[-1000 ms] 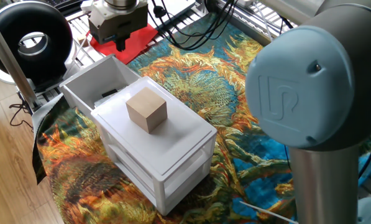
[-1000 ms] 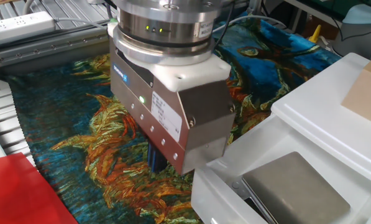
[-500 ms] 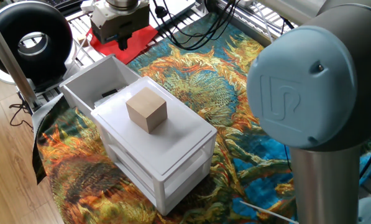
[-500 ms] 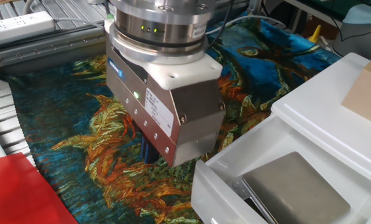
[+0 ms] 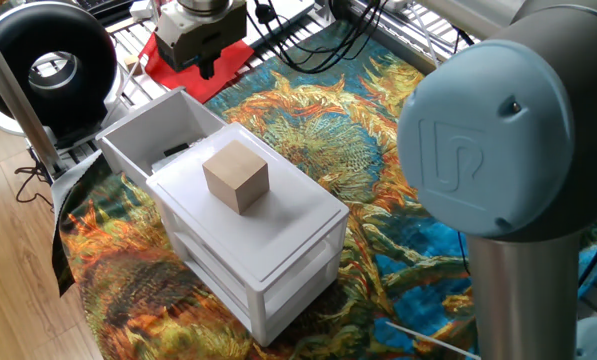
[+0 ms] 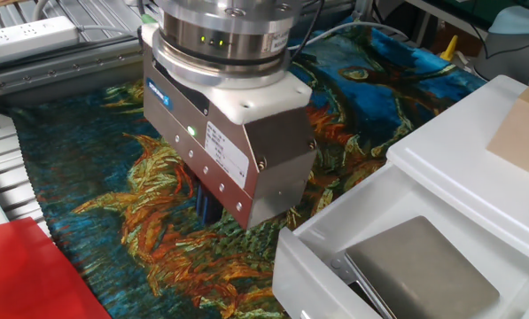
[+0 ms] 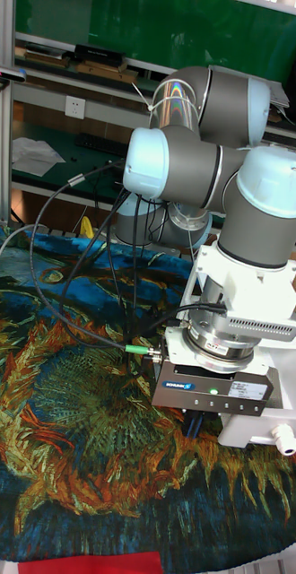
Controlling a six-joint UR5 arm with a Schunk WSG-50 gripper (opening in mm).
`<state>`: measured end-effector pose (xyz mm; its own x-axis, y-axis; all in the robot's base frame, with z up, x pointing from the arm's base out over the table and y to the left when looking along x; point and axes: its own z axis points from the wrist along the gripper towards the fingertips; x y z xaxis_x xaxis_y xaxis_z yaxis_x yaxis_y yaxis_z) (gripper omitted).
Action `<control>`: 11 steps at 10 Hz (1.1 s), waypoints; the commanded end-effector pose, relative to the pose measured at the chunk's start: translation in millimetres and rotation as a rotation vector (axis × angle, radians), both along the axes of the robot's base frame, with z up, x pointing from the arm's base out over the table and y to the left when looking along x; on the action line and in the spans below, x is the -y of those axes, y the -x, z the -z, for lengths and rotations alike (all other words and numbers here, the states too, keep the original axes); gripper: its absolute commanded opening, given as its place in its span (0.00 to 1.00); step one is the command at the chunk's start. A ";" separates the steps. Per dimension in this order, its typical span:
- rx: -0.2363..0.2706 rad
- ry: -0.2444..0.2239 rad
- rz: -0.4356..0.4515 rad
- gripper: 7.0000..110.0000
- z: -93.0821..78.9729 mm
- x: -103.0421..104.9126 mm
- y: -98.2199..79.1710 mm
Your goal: Grasp the handle and close the drawer
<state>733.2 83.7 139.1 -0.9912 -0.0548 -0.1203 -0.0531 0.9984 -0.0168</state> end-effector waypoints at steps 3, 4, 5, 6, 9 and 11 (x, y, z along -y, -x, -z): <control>-0.066 0.036 -0.026 0.00 -0.7 6.8 14.9; -0.063 0.037 -0.023 0.00 -6.5 -12.2 8.1; -0.063 0.033 -0.009 0.00 -12.3 -31.3 5.3; -0.061 0.018 0.029 0.00 -17.6 -54.8 6.9; -0.044 -0.019 0.075 0.00 -23.9 -82.8 9.8; -0.026 -0.022 0.084 0.00 -27.7 -85.8 6.5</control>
<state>725.5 152.9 160.1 -0.9968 0.0032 -0.0794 0.0048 0.9998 -0.0193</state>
